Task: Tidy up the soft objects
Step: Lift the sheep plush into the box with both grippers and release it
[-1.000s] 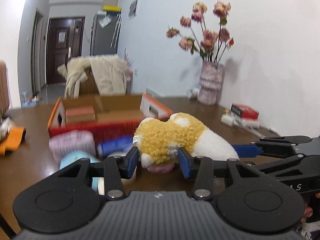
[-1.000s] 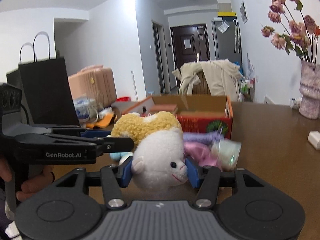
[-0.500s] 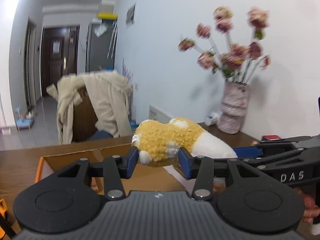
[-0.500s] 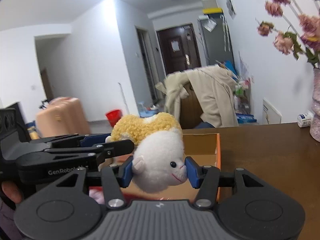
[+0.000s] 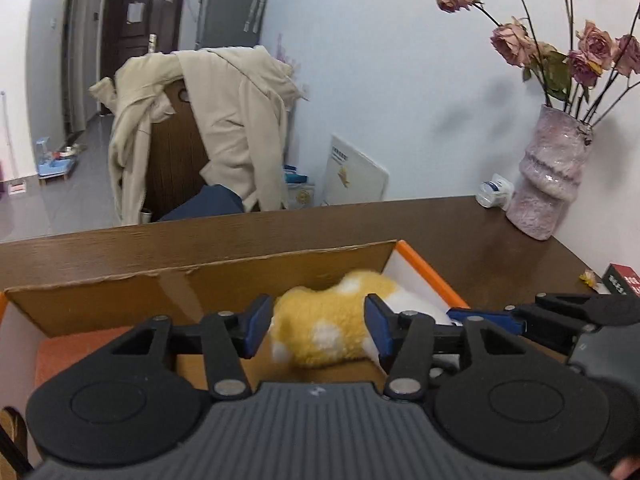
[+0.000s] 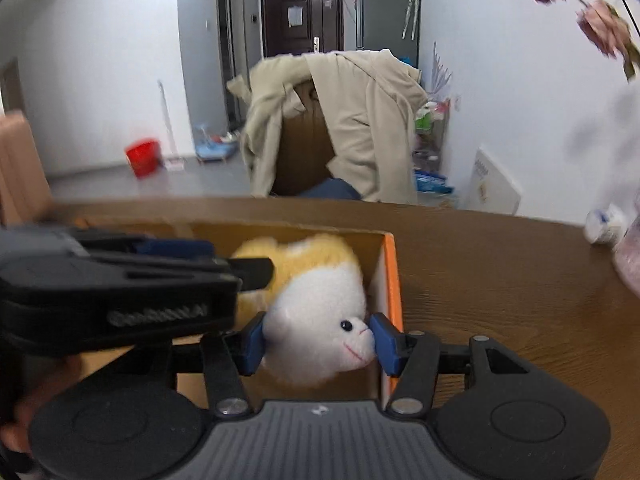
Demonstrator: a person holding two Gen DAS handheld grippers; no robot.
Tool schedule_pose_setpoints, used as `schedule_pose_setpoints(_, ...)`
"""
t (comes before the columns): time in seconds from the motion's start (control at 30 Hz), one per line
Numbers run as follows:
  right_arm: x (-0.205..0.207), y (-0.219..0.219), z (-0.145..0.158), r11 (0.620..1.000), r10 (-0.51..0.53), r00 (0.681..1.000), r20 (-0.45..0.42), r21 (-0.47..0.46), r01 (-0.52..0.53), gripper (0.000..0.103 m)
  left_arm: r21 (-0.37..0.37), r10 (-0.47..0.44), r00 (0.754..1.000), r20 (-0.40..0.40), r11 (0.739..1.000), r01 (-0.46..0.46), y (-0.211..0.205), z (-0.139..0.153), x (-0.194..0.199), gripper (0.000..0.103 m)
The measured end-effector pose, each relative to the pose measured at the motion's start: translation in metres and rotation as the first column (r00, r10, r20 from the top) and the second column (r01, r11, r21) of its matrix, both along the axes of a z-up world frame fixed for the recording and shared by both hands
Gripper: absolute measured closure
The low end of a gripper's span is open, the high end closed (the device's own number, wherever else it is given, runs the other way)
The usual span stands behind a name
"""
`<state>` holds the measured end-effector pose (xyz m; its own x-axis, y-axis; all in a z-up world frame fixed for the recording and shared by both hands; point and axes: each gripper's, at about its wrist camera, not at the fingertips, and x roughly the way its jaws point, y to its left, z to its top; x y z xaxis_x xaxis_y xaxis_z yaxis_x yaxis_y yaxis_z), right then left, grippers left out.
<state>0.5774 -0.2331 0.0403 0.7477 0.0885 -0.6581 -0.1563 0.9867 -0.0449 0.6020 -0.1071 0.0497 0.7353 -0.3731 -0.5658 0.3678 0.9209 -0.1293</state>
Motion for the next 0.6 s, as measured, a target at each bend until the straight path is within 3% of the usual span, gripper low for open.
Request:
schedule_pose_setpoints(0.17,-0.007,0.012,0.006,0.997,0.011,0.999,0.03,-0.071,-0.009,0.045,0.034,0.037,0.996,0.081,0.999,-0.04,0.007,0.019,-0.022,0.047)
schedule_pose_setpoints(0.3,-0.03,0.0,0.031,1.0,0.014,0.998,0.068,-0.026,-0.012,0.042,0.022,0.07,0.983,0.169,0.997,-0.074,0.029,0.056,-0.058,0.036)
schedule_pose_setpoints(0.43,-0.07,-0.019,0.069,0.999,0.017,0.99,0.141,0.026,-0.021,0.033,0.005,0.097,0.968,0.233,0.995,-0.101,0.056,0.088,-0.11,0.029)
schedule_pose_setpoints(0.53,-0.109,-0.03,0.097,0.997,0.034,0.978,0.205,0.066,-0.049,0.025,0.023,0.092,0.948,0.306,0.994,-0.104,0.072,0.099,-0.155,0.015)
schedule_pose_setpoints(0.6,-0.137,-0.035,0.107,0.993,0.046,0.967,0.249,0.097,-0.073,0.017,0.079,0.105,0.928,0.357,0.987,-0.142,0.077,0.097,-0.184,0.013)
